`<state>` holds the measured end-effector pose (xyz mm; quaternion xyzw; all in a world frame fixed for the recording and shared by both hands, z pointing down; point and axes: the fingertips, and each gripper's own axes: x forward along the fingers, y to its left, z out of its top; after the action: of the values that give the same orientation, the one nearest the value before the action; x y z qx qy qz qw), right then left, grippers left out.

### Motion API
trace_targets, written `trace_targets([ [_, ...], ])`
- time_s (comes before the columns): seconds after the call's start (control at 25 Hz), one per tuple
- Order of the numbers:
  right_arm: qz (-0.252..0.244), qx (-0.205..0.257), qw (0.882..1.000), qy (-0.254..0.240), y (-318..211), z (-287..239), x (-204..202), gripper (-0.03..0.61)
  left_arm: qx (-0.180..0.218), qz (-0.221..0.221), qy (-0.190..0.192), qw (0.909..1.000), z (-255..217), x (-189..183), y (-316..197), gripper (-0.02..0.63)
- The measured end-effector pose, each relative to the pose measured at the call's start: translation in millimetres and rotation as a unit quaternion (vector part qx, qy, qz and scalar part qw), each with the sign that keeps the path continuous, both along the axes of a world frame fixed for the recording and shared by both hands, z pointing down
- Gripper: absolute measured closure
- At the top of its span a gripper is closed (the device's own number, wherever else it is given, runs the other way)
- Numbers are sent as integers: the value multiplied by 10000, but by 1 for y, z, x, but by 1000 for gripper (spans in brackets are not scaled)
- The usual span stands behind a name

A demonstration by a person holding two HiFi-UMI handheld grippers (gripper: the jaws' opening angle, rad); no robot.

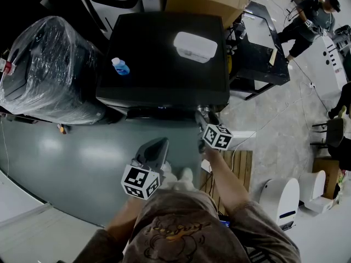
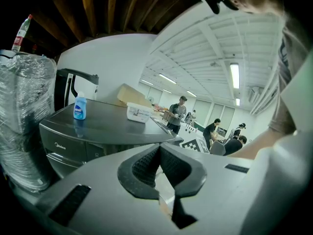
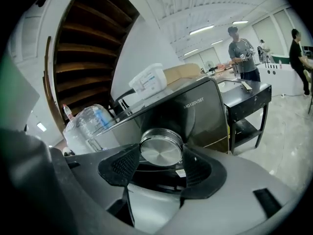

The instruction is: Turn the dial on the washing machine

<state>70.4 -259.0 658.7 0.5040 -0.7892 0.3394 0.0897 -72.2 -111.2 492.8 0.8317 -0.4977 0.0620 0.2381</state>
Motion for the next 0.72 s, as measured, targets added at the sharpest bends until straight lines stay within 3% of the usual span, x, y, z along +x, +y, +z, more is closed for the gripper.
trace_targets([
  [0.32, -180, 207, 9989, 384, 1, -25, 1, 314, 113, 77, 10, 9999, -8, 1, -8, 621],
  [0.72, -302, 1029, 9940, 196, 11, -136, 13, 314, 521, 344, 174, 9979, -50, 18, -32, 621],
])
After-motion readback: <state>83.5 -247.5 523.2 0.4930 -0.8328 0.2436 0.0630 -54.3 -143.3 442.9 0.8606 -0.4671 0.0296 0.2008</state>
